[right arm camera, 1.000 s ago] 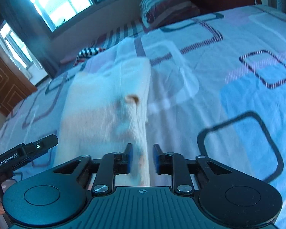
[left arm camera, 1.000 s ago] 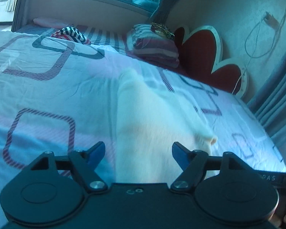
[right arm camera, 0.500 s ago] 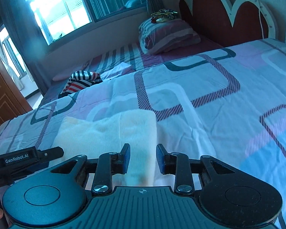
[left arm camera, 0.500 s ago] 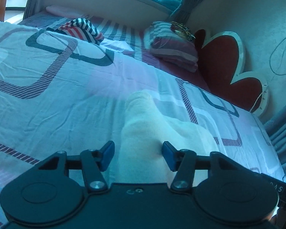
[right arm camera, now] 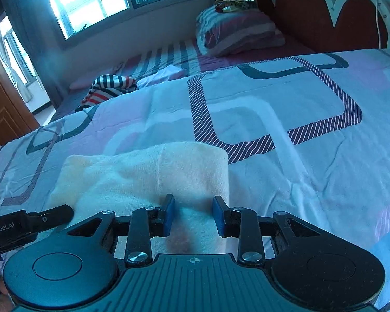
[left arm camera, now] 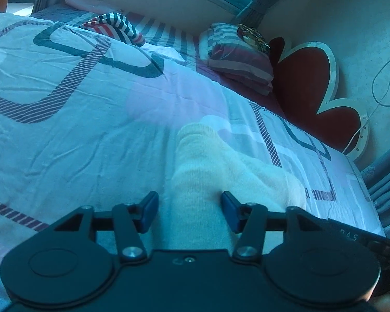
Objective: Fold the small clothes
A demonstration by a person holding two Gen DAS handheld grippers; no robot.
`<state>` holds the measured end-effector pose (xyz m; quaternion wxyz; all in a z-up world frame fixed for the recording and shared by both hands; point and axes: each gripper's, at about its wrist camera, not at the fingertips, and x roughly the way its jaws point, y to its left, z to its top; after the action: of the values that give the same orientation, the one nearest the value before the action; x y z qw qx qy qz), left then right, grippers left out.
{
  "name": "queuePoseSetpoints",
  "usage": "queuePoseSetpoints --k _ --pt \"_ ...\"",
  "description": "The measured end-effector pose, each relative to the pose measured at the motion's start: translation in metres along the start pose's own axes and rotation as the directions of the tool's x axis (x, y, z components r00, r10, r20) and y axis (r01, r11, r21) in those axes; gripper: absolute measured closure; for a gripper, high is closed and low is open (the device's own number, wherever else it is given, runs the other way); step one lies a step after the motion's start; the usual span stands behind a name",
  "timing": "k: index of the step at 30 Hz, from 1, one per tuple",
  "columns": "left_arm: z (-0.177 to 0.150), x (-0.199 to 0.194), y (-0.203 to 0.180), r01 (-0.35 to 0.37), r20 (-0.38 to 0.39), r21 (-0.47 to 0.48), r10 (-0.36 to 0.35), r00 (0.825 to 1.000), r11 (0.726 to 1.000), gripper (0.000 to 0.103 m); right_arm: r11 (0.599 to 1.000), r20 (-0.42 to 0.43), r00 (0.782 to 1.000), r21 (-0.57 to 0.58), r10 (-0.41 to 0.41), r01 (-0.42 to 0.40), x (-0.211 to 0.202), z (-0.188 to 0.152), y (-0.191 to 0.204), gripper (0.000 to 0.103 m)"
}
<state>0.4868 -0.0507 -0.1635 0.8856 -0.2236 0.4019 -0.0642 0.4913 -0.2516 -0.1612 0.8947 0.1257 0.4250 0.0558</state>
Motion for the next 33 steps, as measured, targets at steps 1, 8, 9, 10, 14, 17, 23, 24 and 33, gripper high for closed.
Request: queuePoseSetpoints --k 1,8,9,10,14,17,23,24,33 --pt "0.002 0.0 0.0 -0.008 0.005 -0.011 0.008 1.0 1.0 0.031 1.0 0.009 1.0 0.019 0.01 -0.011 -0.003 0.003 -0.002 0.072" --pt "0.009 0.013 -0.001 -0.01 -0.015 -0.018 0.01 1.0 1.0 0.028 0.999 0.025 1.0 0.052 -0.007 0.005 0.001 0.013 -0.007 0.072" --pt "0.01 0.014 -0.003 -0.015 -0.012 -0.014 0.015 1.0 1.0 0.028 0.999 0.027 1.0 0.054 -0.007 0.006 0.001 0.014 -0.007 0.072" --pt "0.011 0.015 -0.004 -0.022 -0.01 -0.008 0.022 1.0 1.0 0.028 0.998 0.032 0.999 0.056 -0.012 0.01 0.001 0.015 -0.007 0.072" --pt "0.017 0.024 -0.008 -0.045 -0.008 0.017 0.045 0.999 0.999 0.028 0.998 0.053 0.998 0.056 -0.025 0.022 0.001 0.021 -0.007 0.072" --pt "0.02 0.032 -0.012 -0.055 -0.008 0.053 0.055 0.998 0.997 0.036 0.998 0.048 0.997 0.04 -0.056 0.054 0.009 0.024 -0.005 0.072" --pt "0.018 0.036 -0.014 -0.056 0.008 0.071 0.056 0.998 0.996 0.047 0.994 -0.002 0.994 -0.003 -0.106 0.106 0.029 0.023 -0.007 0.072" --pt "0.018 0.036 -0.014 -0.056 0.009 0.073 0.056 0.998 0.996 0.047 0.994 -0.006 0.994 -0.005 -0.108 0.108 0.03 0.024 -0.008 0.072" --pt "0.018 0.017 -0.007 -0.065 0.004 0.069 0.065 0.998 0.995 0.024 0.997 -0.004 0.999 0.071 -0.037 0.037 0.007 0.022 -0.021 0.072"
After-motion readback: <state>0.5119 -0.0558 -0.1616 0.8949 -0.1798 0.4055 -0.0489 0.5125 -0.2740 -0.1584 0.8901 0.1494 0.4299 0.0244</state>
